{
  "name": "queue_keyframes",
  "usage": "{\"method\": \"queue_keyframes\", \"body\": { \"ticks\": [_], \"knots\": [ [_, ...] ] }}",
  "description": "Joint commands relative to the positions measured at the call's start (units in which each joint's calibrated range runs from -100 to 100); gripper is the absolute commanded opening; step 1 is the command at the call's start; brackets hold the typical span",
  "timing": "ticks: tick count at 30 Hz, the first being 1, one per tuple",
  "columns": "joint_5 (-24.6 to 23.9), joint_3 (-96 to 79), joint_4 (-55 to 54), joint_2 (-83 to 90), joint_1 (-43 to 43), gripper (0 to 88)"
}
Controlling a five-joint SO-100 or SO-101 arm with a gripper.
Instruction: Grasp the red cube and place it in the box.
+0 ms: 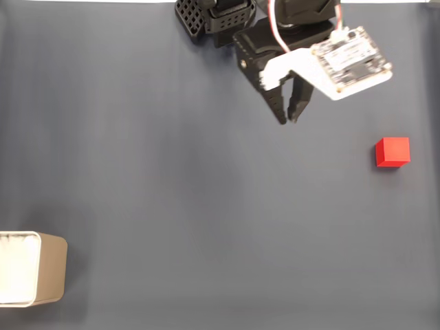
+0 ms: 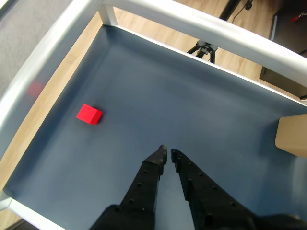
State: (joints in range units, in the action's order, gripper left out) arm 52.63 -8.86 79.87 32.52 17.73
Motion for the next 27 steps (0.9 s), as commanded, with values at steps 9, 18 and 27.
{"method": "queue_keyframes", "body": {
  "ticks": [9, 18, 27],
  "knots": [
    [0.5, -1.5, -3.9, 0.2, 7.1, 0.0],
    [0.5, -3.6, -7.2, -0.8, 11.0, 0.0],
    [0.5, -6.4, -10.9, -0.9, 15.4, 0.0]
  ]
}}
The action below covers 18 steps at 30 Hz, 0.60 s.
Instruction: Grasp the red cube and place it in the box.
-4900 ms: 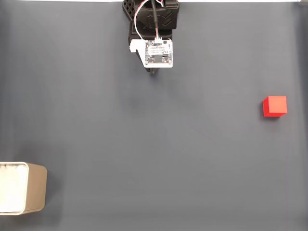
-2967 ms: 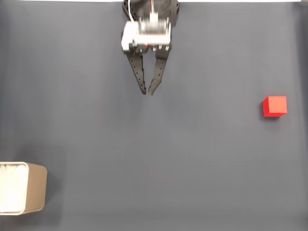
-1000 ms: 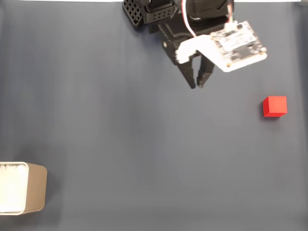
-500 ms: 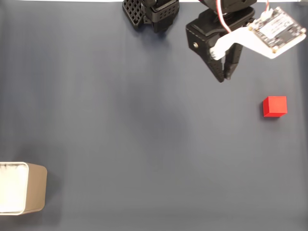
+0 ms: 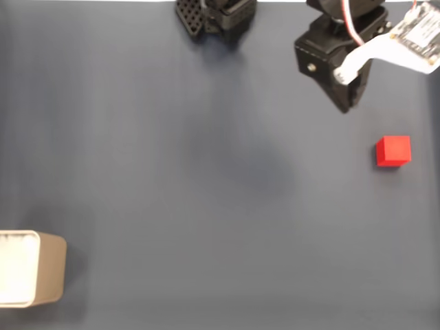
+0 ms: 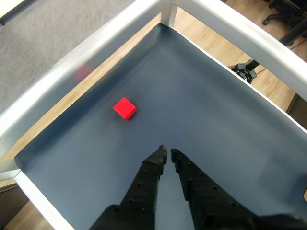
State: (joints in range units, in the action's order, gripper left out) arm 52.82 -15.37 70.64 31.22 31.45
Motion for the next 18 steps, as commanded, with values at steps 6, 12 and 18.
{"method": "queue_keyframes", "body": {
  "ticks": [6, 12, 18],
  "knots": [
    [-0.7, -1.1, -2.9, 0.8, 4.8, 0.1],
    [-1.1, -4.5, -6.3, 2.2, 6.7, 0.2],
    [-0.5, -8.7, -10.7, 3.6, 8.3, 0.2]
  ]
}}
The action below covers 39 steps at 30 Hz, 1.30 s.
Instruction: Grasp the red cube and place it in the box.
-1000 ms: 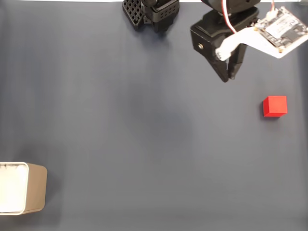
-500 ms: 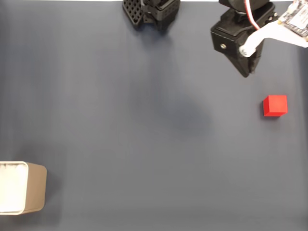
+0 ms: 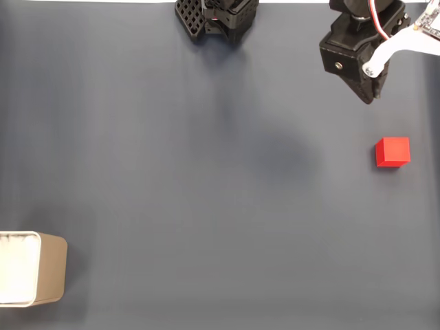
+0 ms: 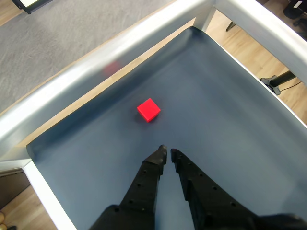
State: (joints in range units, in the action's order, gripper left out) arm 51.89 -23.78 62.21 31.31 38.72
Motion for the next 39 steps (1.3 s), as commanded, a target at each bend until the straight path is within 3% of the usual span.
{"method": "queue_keyframes", "body": {
  "ticks": [1, 17, 39],
  "knots": [
    [0.4, -0.5, -2.6, 3.5, 1.3, 1.0],
    [-0.6, -7.0, -10.8, 2.2, 1.2, 18.6],
    [-2.9, -9.3, -18.3, -5.2, 0.8, 35.7]
  ]
}}
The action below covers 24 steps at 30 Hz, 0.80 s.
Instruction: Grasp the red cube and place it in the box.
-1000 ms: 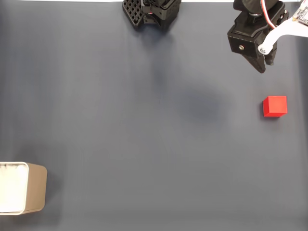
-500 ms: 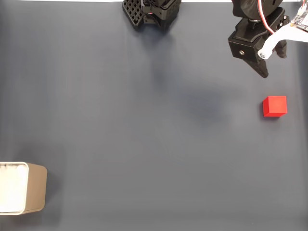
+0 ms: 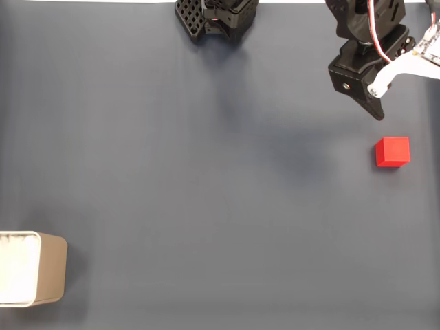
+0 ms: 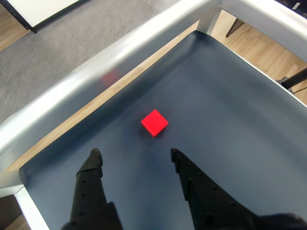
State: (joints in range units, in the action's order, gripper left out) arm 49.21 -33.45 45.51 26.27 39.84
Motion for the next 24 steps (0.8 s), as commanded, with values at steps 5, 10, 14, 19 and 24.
{"method": "queue_keyframes", "body": {
  "ticks": [5, 10, 14, 19, 24],
  "knots": [
    [-0.1, 0.3, -3.5, -3.1, -0.4, 37.6],
    [0.2, 0.3, -5.8, -6.1, -0.8, 38.9],
    [0.5, 0.3, -6.9, -8.1, -1.2, 39.7],
    [0.6, 0.3, -8.2, -10.2, -1.7, 40.8],
    [0.8, 0.4, -9.9, -12.3, -2.1, 41.8]
  ]
}}
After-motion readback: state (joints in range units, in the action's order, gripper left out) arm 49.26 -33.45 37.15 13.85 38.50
